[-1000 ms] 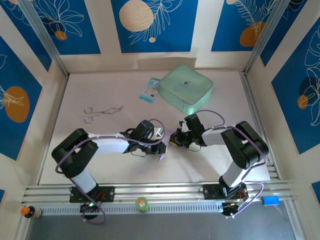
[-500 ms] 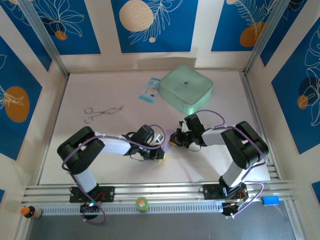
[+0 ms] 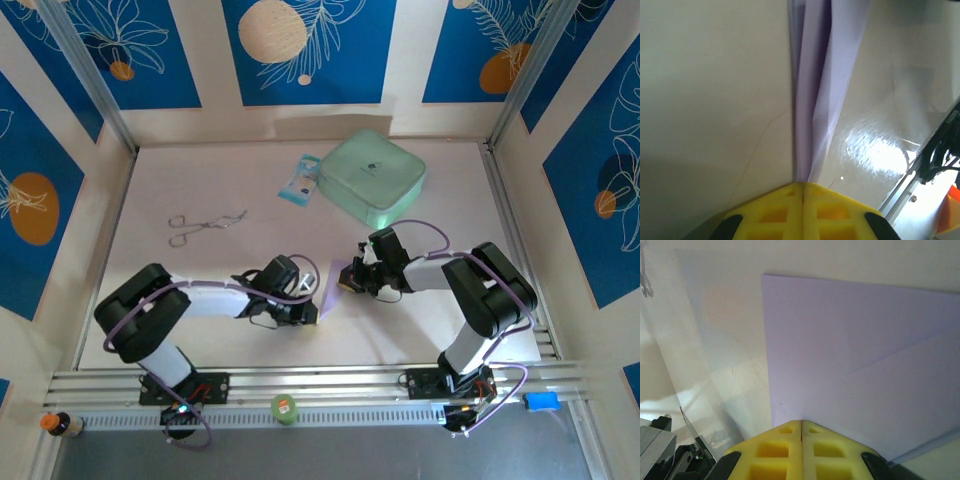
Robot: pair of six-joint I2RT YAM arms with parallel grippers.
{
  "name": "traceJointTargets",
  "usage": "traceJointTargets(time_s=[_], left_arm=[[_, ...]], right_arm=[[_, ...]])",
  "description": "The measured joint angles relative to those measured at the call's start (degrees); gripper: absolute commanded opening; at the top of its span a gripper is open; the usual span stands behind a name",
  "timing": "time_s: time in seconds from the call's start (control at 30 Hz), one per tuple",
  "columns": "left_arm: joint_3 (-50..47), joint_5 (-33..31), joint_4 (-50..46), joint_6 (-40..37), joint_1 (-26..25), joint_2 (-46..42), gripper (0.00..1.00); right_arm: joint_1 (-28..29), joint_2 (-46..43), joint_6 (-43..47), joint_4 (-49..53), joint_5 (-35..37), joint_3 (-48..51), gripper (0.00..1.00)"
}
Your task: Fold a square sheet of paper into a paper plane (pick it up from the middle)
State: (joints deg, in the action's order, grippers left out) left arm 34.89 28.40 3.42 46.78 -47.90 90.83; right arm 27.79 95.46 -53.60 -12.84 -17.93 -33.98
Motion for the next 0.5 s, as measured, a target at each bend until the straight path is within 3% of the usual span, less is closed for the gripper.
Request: traceJointTargets(time_s=[0.3,0.5], left_arm=[[-0.5,-1.49,-3.8,-0.81,0.0,-6.05,0.02],[3.65,1.18,-0.61,-0.81,0.0,-2.95,0.05]], right_arm=[[-0.07,0.0,0.02,0.42,-0.02,-0.15,0.01],[-0.07,0.0,0.02,0.42,-0.02,-0.15,0.01]])
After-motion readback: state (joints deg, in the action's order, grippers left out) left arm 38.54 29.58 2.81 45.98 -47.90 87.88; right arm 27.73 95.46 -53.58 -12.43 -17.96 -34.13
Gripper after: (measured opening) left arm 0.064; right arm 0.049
